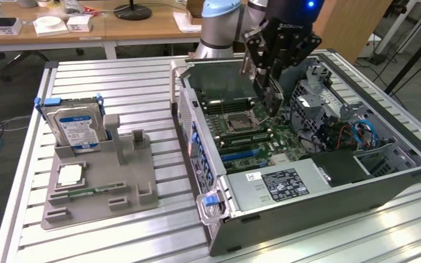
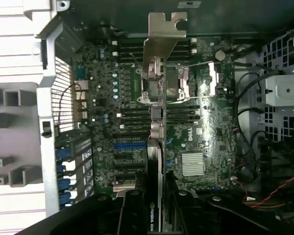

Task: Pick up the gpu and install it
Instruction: 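Pick up the gpu and move the gpu toward the slot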

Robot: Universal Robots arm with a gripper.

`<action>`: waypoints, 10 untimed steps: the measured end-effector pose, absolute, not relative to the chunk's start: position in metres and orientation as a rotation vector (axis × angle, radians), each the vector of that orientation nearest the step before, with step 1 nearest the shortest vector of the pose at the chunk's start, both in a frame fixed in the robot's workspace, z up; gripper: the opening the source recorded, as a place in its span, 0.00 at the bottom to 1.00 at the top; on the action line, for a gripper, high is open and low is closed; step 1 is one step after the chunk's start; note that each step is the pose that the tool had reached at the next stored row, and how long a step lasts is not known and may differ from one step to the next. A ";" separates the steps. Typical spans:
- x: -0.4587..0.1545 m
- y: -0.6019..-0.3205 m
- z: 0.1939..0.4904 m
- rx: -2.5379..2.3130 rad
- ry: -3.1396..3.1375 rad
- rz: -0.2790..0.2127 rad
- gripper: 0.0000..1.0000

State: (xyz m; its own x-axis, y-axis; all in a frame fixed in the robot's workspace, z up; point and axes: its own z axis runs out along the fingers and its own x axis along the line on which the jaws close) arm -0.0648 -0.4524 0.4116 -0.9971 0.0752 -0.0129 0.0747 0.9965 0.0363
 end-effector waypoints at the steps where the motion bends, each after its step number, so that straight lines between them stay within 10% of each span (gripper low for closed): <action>1: -0.062 -0.452 0.411 0.117 3.125 0.056 0.26; 10: -0.031 -0.452 0.409 0.117 3.125 0.056 0.26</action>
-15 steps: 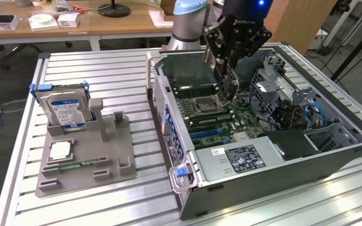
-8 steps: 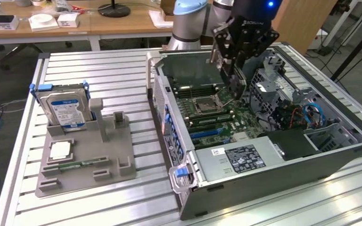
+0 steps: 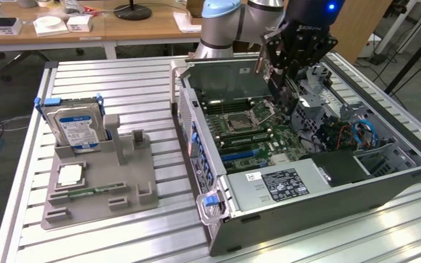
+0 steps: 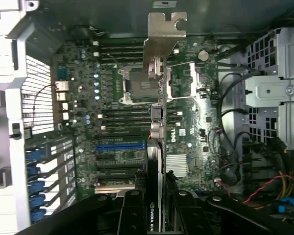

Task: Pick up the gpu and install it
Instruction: 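Pick up the gpu and move the gpu toward the slot, then insert the gpu into the slot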

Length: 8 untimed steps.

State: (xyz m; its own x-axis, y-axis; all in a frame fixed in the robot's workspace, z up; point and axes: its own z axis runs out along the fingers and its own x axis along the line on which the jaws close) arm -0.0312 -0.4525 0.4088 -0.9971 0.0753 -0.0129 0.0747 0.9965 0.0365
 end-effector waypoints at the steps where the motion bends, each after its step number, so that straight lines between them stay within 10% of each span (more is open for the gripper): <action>1: -0.031 -0.453 0.409 0.117 3.125 0.056 0.26; 8: -0.031 -0.452 0.409 0.117 3.125 0.056 0.26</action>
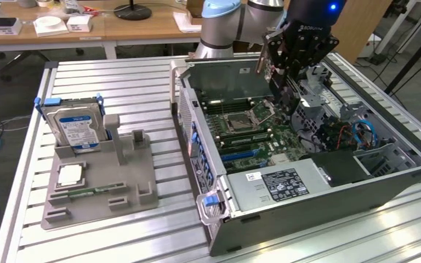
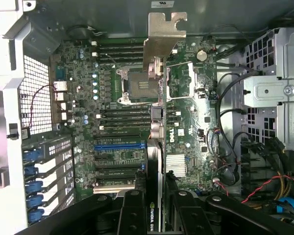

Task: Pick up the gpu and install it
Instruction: 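Insert the gpu into the slot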

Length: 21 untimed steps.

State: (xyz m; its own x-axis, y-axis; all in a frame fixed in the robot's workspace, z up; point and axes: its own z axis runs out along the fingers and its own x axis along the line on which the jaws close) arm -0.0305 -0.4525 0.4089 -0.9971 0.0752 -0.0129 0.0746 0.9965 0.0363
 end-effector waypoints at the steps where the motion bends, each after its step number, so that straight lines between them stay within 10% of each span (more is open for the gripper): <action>1: -0.031 -0.452 0.409 0.117 3.125 0.056 0.26; 21: -0.031 -0.452 0.409 0.040 3.127 0.057 0.26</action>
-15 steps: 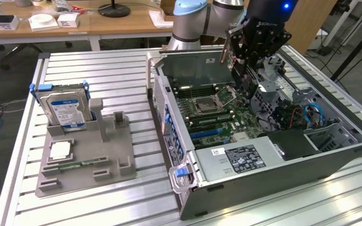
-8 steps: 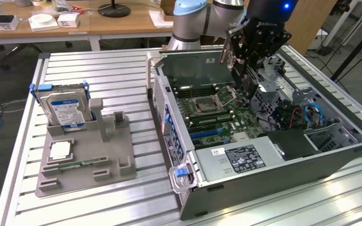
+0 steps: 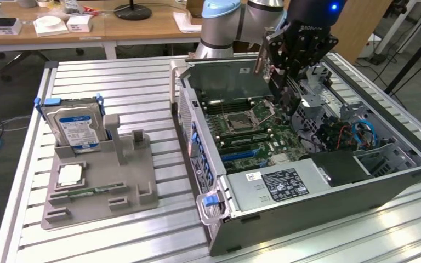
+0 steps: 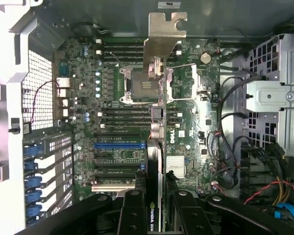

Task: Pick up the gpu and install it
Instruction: 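Insert the gpu into the slot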

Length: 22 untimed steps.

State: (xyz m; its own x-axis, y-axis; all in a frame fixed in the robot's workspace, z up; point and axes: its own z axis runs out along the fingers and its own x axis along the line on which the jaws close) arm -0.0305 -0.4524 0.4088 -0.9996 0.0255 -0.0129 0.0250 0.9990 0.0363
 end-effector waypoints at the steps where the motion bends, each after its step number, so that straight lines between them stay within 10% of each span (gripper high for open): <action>1: -0.031 -0.452 0.409 0.028 3.128 0.057 0.26; 22: -0.031 -0.452 0.409 -0.249 3.121 0.058 0.26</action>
State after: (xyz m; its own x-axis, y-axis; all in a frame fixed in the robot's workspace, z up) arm -0.0306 -0.4525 0.4089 -0.9873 -0.1583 -0.0129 -0.1587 0.9867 0.0363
